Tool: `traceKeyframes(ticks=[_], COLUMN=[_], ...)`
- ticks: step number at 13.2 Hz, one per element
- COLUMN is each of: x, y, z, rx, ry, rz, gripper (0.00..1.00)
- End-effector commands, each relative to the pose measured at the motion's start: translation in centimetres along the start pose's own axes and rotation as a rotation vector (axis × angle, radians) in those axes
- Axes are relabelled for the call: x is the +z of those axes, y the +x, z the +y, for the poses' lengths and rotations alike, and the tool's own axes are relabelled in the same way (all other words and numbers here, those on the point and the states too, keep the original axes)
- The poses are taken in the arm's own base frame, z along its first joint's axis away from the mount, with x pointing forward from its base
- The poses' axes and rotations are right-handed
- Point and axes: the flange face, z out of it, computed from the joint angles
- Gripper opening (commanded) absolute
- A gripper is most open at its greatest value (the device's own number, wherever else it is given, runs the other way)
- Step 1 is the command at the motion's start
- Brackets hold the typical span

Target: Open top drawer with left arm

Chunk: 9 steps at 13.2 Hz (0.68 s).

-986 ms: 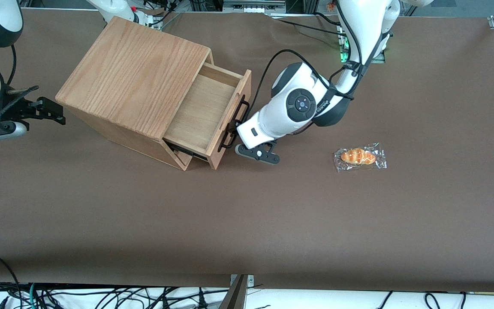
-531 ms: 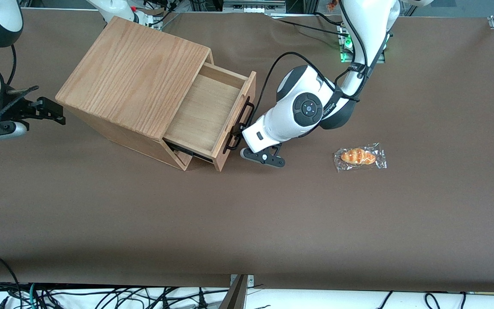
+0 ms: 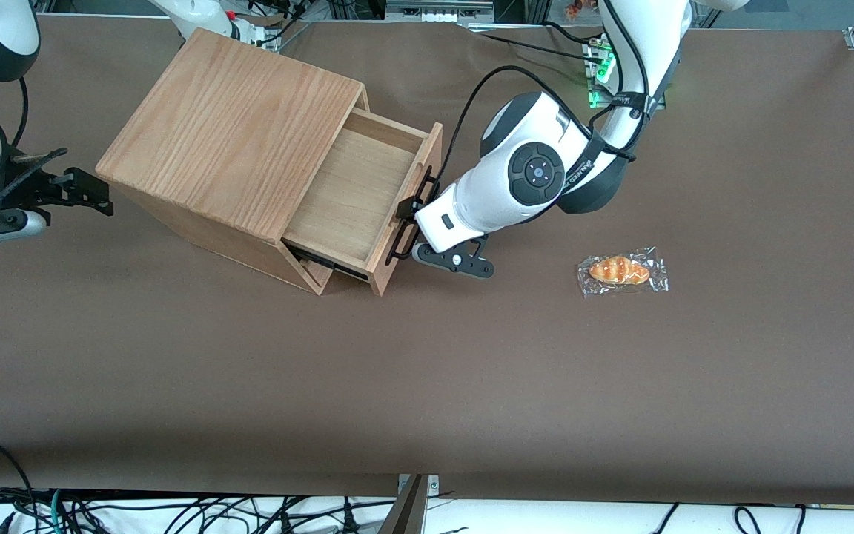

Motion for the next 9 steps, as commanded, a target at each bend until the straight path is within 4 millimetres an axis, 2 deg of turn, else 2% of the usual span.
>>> traceKeyframes(ticks=[1, 4, 5, 7, 9], x=[-3.2, -6.0, -8.3, -10.1, -11.6], y=[1.2, 3.1, 3.3, 3.8, 4.6], z=[-2.0, -7.8, -9.6, -13.6, -19.6], rx=[-0.036, -0.112, -0.135, -0.185, -0.201], ry=[-0.019, -0.011, -0.009, 0.015, 0.128], rz=[-0.007, -0.017, 0.002, -0.009, 0.000], gripper=[1.00, 1.00, 1.00, 1.00, 1.00])
